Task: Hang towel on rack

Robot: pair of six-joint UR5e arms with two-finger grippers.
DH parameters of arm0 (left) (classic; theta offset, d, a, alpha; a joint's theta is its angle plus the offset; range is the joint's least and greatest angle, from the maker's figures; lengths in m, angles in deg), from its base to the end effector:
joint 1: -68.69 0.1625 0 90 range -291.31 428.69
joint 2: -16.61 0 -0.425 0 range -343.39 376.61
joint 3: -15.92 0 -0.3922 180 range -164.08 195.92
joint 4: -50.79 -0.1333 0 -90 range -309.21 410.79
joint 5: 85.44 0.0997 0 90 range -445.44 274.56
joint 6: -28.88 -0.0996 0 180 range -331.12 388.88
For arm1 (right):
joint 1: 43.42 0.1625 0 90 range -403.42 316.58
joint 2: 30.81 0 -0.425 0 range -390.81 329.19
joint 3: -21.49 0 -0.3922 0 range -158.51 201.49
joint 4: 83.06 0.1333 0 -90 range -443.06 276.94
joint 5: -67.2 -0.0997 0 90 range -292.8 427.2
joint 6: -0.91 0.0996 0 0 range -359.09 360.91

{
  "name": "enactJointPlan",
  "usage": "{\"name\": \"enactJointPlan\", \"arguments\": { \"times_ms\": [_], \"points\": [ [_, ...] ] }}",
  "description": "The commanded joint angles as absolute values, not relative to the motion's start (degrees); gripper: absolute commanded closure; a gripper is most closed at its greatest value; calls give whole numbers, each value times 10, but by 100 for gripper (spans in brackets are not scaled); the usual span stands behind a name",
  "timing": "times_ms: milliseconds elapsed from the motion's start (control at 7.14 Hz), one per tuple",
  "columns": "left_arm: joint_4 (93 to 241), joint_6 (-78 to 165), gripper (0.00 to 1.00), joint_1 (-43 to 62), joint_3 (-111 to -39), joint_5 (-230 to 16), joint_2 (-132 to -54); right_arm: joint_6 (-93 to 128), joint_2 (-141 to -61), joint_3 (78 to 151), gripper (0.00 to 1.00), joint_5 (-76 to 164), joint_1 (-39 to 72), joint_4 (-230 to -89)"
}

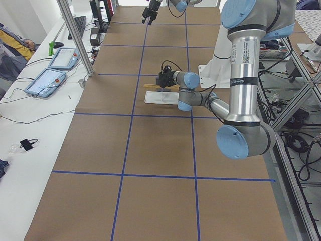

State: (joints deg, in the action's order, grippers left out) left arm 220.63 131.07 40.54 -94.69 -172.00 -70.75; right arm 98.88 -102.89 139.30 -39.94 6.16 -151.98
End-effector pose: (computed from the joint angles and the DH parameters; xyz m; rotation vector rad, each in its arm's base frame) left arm 0.3209 -0.3297 0.3538 0.2867 1.7167 -0.5723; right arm -0.2653 -0.4719 0.2319 0.1676 -1.2028 0.7077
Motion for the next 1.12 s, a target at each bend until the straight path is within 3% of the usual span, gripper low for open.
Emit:
{"name": "enactJointPlan", "arguments": {
  "times_ms": [0, 560, 980],
  "points": [
    [2205, 1309, 100, 385, -941, -1723, -704, 932, -1055, 1386, 0, -399, 82, -1521],
    [2204, 1247, 100, 292, -888, -1814, -700, 790, -1131, 1379, 0, -471, 143, -1521],
    [2209, 1247, 100, 285, -859, -1829, -699, 753, -1153, 1369, 0, -483, 149, -1521]
  ]
}}
